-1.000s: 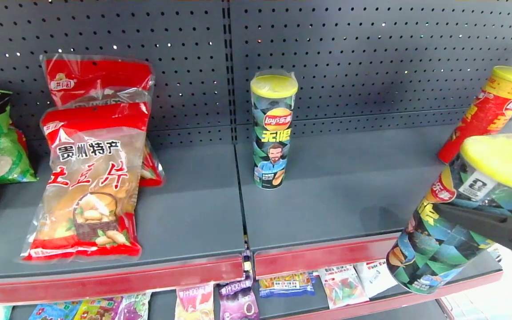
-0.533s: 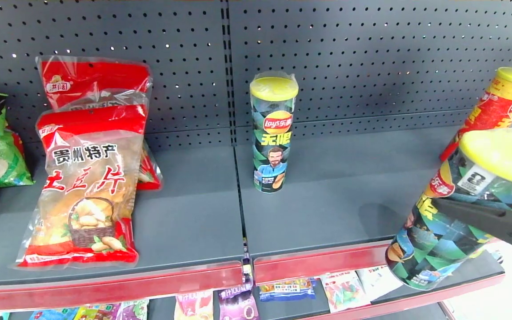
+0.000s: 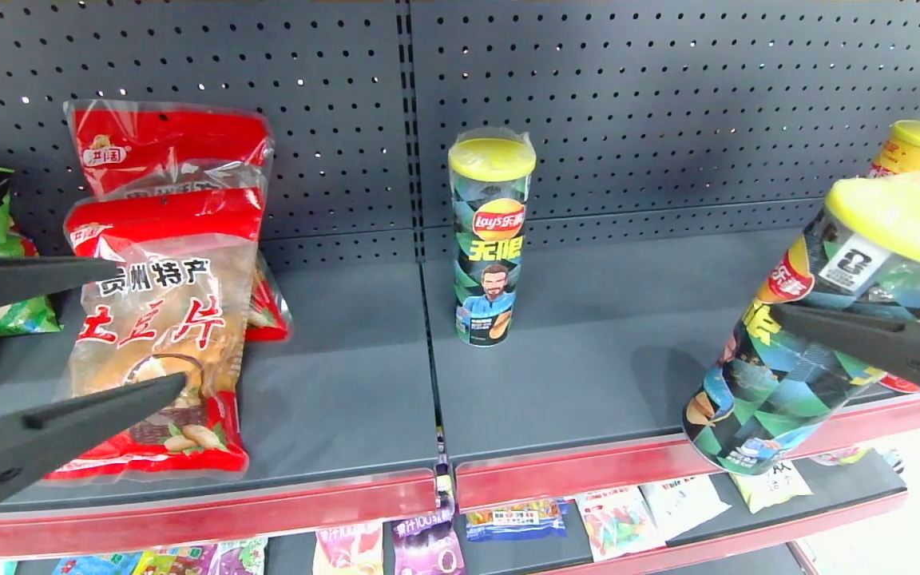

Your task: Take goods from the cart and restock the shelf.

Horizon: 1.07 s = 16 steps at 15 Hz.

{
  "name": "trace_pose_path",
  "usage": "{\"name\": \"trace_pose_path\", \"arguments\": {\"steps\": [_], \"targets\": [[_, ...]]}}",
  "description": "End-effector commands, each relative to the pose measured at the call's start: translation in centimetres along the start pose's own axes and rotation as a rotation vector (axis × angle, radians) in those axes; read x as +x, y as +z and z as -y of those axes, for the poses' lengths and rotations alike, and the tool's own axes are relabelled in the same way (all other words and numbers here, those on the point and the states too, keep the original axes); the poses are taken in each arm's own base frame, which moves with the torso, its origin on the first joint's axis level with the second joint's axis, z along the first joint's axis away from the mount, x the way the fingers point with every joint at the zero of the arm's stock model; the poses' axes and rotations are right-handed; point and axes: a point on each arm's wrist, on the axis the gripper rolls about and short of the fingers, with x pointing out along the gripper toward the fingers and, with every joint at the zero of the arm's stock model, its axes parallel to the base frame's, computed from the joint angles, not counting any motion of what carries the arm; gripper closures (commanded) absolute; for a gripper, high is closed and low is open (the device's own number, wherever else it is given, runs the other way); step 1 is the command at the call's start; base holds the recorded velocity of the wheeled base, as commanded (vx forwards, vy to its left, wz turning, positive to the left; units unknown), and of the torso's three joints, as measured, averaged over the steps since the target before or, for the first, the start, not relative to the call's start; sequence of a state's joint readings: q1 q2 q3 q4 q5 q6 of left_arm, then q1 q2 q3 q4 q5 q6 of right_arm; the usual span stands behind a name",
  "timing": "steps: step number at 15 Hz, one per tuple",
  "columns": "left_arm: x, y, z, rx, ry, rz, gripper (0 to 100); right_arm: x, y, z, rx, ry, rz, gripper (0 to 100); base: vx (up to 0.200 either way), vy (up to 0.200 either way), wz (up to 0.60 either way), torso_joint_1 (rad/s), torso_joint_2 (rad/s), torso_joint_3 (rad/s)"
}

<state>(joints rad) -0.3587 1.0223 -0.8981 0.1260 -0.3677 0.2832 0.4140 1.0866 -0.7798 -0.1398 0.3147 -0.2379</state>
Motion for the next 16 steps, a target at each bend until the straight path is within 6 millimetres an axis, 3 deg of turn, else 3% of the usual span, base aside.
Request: {"name": "trace_pose_path", "arguments": {"steps": [1, 3, 6, 11, 16], "targets": [[9.2, 2.2, -0.7, -0.092, -0.241, -0.004, 0, 0.7, 0.5, 0.4, 0.000, -0.002, 0.001, 100, 0.000, 0.000, 0.00, 0.000, 0.00, 0.000], [14.0, 1.8, -1.7, -0.082, -0.246, 0.029, 0, 0.9, 0.7, 0.5, 0.001, -0.004, 0.002, 100, 0.000, 0.000, 0.00, 0.000, 0.00, 0.000], [17.3, 2.2, -2.6, -0.079, -0.243, 0.030, 0, 1.0, 0.8, 0.6, 0.004, -0.009, 0.004, 100, 0.000, 0.000, 0.00, 0.000, 0.00, 0.000], [21.2, 3.0, -3.7, -0.030, -0.234, 0.057, 0, 0.9, 0.6, 0.7, 0.008, -0.021, -0.003, 100, 0.000, 0.000, 0.00, 0.000, 0.00, 0.000], [22.7, 3.2, -3.8, -0.020, -0.220, 0.061, 0, 0.8, 0.5, 0.8, 0.011, -0.028, -0.006, 100, 0.000, 0.000, 0.00, 0.000, 0.00, 0.000]]}}
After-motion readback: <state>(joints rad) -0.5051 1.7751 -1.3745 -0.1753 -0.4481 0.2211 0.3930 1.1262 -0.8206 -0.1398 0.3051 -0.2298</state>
